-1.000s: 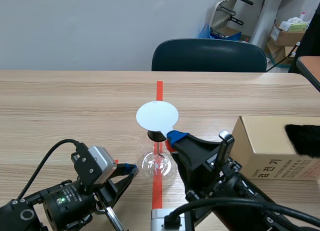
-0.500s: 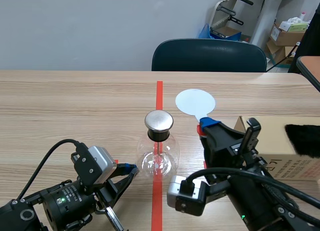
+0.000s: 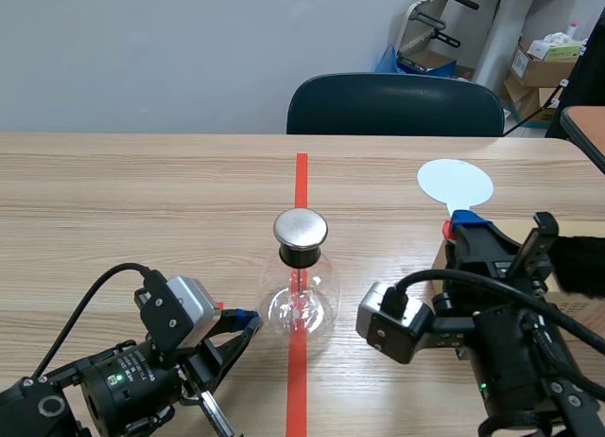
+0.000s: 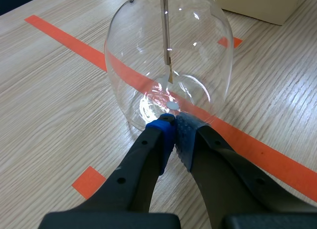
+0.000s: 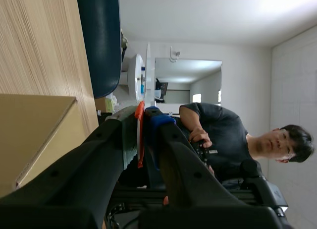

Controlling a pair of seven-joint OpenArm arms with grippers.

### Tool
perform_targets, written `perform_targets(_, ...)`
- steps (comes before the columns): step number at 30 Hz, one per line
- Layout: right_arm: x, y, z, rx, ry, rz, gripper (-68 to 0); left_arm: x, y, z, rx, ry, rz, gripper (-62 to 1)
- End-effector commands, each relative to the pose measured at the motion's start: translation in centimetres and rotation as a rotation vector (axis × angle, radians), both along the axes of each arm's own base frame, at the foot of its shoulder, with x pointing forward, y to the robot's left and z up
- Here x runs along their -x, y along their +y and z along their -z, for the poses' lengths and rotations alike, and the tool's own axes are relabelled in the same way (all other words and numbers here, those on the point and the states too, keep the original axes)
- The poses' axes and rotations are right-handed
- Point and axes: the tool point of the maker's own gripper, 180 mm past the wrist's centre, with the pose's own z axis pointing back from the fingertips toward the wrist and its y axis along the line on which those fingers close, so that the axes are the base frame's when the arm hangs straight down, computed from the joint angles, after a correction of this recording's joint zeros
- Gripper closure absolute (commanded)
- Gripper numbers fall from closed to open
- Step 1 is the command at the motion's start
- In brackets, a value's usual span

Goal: Do the electroscope experiment

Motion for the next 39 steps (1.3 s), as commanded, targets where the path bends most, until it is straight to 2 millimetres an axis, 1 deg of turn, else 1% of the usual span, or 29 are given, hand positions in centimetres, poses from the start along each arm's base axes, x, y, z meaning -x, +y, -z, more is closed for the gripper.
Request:
perform_targets(1, -0.1, -0.3, -1.1, 0.000, -0.034, 0.012, -0.9, -0.5, -0.4, -1.0, 0.030, -0.025, 0.000, -2.5)
perform_targets(4, -0.1, -0.4, -1.1, -0.001, -0.034, 0.013, -0.9, -0.4, -0.4, -1.0, 0.030, -0.024, 0.001, -2.5)
perform_targets(6, -0.1, 0.1, -1.1, 0.001, -0.033, -0.012, -0.9, -0.4, -0.4, -1.0, 0.030, -0.024, 0.001, -2.5)
perform_targets(15, 0.8, 3.9, -0.8, 0.015, -0.022, -0.229, -0.9, -0.4, -0.4, -1.0, 0.030, -0.024, 0.001, -2.5)
perform_targets(21, 1.9, 6.5, -0.6, 0.025, -0.015, -0.384, -0.8, -0.4, -0.4, -1.0, 0.030, -0.024, 0.001, -2.5)
perform_targets(28, 3.3, 8.8, -0.4, 0.036, -0.007, -0.538, -0.8, -0.4, -0.4, -1.0, 0.030, -0.024, 0.001, -2.5)
perform_targets(32, 4.0, 9.6, -0.3, 0.039, -0.005, -0.594, -0.8, -0.4, -0.4, -1.0, 0.030, -0.024, 0.001, -2.5)
perform_targets(39, 4.3, 10.0, -0.2, 0.041, 0.002, -0.623, -0.8, -0.4, -0.4, -1.0, 0.030, -0.024, 0.001, -2.5)
